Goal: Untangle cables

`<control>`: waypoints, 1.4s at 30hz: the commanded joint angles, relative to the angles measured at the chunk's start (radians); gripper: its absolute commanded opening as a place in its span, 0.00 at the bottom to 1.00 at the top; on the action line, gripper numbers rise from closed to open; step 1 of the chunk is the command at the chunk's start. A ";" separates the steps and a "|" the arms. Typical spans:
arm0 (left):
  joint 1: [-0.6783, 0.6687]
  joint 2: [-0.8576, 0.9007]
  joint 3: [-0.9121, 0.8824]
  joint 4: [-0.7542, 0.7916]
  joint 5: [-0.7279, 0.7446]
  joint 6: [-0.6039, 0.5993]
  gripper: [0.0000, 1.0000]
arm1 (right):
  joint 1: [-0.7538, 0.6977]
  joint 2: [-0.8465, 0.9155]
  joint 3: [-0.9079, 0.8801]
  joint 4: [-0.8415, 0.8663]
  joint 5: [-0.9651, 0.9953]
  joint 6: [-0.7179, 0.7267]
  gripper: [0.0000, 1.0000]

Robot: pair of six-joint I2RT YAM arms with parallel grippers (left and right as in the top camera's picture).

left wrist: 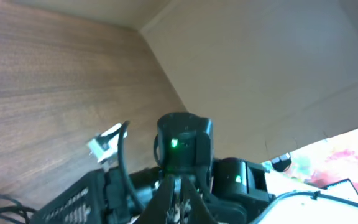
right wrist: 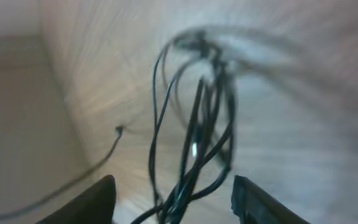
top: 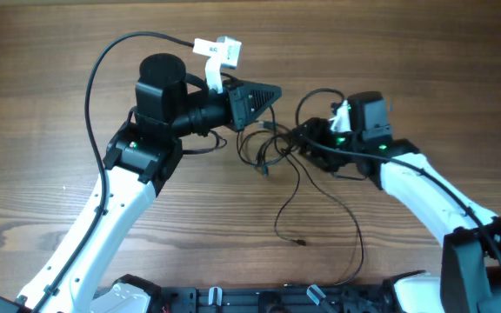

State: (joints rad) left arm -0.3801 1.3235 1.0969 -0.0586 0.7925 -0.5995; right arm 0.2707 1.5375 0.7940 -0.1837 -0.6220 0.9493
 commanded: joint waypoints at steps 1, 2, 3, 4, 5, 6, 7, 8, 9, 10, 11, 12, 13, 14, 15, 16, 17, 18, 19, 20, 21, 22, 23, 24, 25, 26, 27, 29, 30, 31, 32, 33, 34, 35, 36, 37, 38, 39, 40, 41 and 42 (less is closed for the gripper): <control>0.001 -0.015 0.003 0.011 0.026 -0.015 0.04 | 0.077 0.017 0.015 -0.035 0.034 0.090 0.41; 0.001 -0.015 0.003 0.011 0.026 -0.015 0.04 | 0.091 0.017 0.015 -0.069 0.095 0.131 0.21; 0.003 -0.015 0.003 0.011 0.026 -0.015 0.04 | 0.097 0.017 0.015 -0.087 0.157 0.129 0.08; 0.009 -0.016 0.003 0.011 0.026 -0.016 0.04 | 0.097 0.017 0.016 -0.112 0.252 0.120 0.05; 0.020 -0.020 0.003 0.011 0.026 -0.016 0.04 | 0.089 0.017 0.016 -0.133 0.311 0.120 0.04; 0.040 -0.027 0.003 0.011 0.026 -0.019 0.04 | 0.072 0.016 0.016 -0.154 0.361 0.115 0.04; 0.071 -0.040 0.003 0.010 0.028 -0.044 0.04 | 0.025 0.013 0.016 -0.179 0.398 0.077 0.04; 0.107 -0.055 0.003 0.010 0.052 -0.045 0.04 | -0.019 0.010 0.016 -0.188 0.397 0.034 0.04; 0.141 -0.071 0.003 0.009 0.080 -0.045 0.04 | -0.059 0.008 0.016 -0.199 0.397 0.008 0.05; 0.178 -0.086 0.003 0.001 0.102 -0.045 0.04 | -0.123 0.003 0.016 -0.219 0.397 -0.029 0.09; 0.232 -0.108 0.003 -0.019 0.118 -0.045 0.04 | -0.187 0.003 0.016 -0.229 0.396 -0.086 0.13; 0.266 -0.121 0.003 -0.037 0.120 -0.045 0.04 | -0.233 0.003 0.016 -0.238 0.397 -0.135 0.17; 0.300 -0.132 0.003 -0.053 0.120 -0.045 0.04 | -0.280 0.003 0.016 -0.252 0.397 -0.176 0.22; 0.330 -0.139 0.003 -0.069 0.120 -0.045 0.04 | -0.310 0.003 0.016 -0.263 0.397 -0.200 0.26; 0.354 -0.141 0.003 -0.081 0.120 -0.045 0.04 | -0.333 0.003 0.016 -0.269 0.397 -0.227 0.30; 0.380 -0.141 0.003 -0.092 0.120 -0.045 0.04 | -0.360 0.003 0.016 -0.271 0.396 -0.262 0.43; 0.392 -0.141 0.003 -0.097 0.120 -0.045 0.04 | -0.372 0.003 0.016 -0.271 0.386 -0.278 0.53; 0.399 -0.141 0.003 -0.108 0.120 -0.045 0.04 | -0.375 0.003 0.016 -0.254 0.282 -0.365 0.70; 0.399 -0.141 0.003 -0.108 0.120 -0.045 0.04 | -0.375 0.003 0.016 -0.244 0.246 -0.387 0.73; 0.399 -0.141 0.003 -0.107 0.120 -0.045 0.04 | -0.375 0.003 0.016 -0.234 0.220 -0.402 0.76; 0.399 -0.141 0.003 -0.107 0.120 -0.045 0.04 | -0.375 0.003 0.016 -0.220 0.177 -0.416 0.79; 0.399 -0.141 0.003 -0.107 0.120 -0.045 0.04 | -0.375 0.003 0.016 -0.208 0.113 -0.435 0.79; 0.399 -0.141 0.003 -0.107 0.120 -0.045 0.04 | -0.372 0.003 0.016 -0.203 0.068 -0.449 0.79; 0.399 -0.141 0.003 -0.107 0.118 -0.045 0.04 | -0.358 0.003 0.016 -0.198 0.065 -0.461 0.80; 0.399 -0.141 0.003 -0.110 0.103 -0.045 0.04 | -0.343 0.003 0.016 -0.195 0.075 -0.488 0.80; 0.399 -0.141 0.003 -0.122 0.064 -0.045 0.04 | -0.324 0.003 0.016 -0.192 0.093 -0.525 0.80; 0.399 -0.140 0.003 -0.146 0.003 -0.045 0.04 | -0.307 0.003 0.016 -0.192 0.122 -0.540 0.80; 0.399 -0.140 0.003 -0.213 -0.143 -0.027 0.04 | -0.268 0.003 0.016 -0.193 0.196 -0.518 0.86; 0.399 -0.138 0.003 -0.231 -0.164 0.042 0.04 | -0.257 0.003 0.016 -0.193 0.213 -0.497 0.91; 0.399 -0.137 0.003 -0.232 -0.163 0.104 0.04 | -0.242 0.003 0.016 -0.193 0.223 -0.471 0.96; 0.399 -0.135 0.003 -0.228 -0.164 0.131 0.04 | -0.235 0.003 0.016 -0.193 0.222 -0.466 1.00; 0.399 -0.134 0.003 -0.224 -0.177 0.155 0.04 | -0.225 0.003 0.016 -0.193 0.223 -0.468 1.00; 0.399 -0.134 0.003 -0.223 -0.229 0.155 0.04 | -0.224 0.003 0.016 -0.194 0.223 -0.468 1.00; 0.399 -0.134 0.003 -0.224 -0.275 0.155 0.04 | -0.224 0.003 0.016 -0.195 0.222 -0.465 1.00; 0.399 -0.134 0.003 -0.237 -0.360 0.148 0.04 | -0.224 0.003 0.016 -0.194 0.223 -0.441 1.00; 0.399 -0.134 0.003 -0.269 -0.448 0.110 0.04 | -0.224 0.003 0.016 -0.194 0.223 -0.441 1.00; 0.399 -0.134 0.003 -0.283 -0.494 0.074 0.06 | -0.224 0.003 0.016 -0.194 0.223 -0.441 1.00; 0.399 -0.134 0.003 -0.291 -0.549 0.042 0.04 | -0.224 0.003 0.016 -0.194 0.223 -0.441 1.00; 0.399 -0.134 0.003 -0.282 -0.589 0.042 0.04 | -0.224 0.003 0.016 -0.194 0.223 -0.441 1.00; 0.400 -0.134 0.003 -0.264 -0.630 0.047 0.04 | -0.224 0.003 0.016 -0.194 0.223 -0.441 1.00; 0.410 -0.134 0.003 -0.230 -0.646 0.082 0.04 | -0.224 0.003 0.016 -0.194 0.223 -0.441 1.00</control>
State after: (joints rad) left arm 0.0139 1.1881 1.0859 -0.3424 0.3027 -0.5339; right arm 0.0433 1.5352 0.8185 -0.3801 -0.4145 0.4969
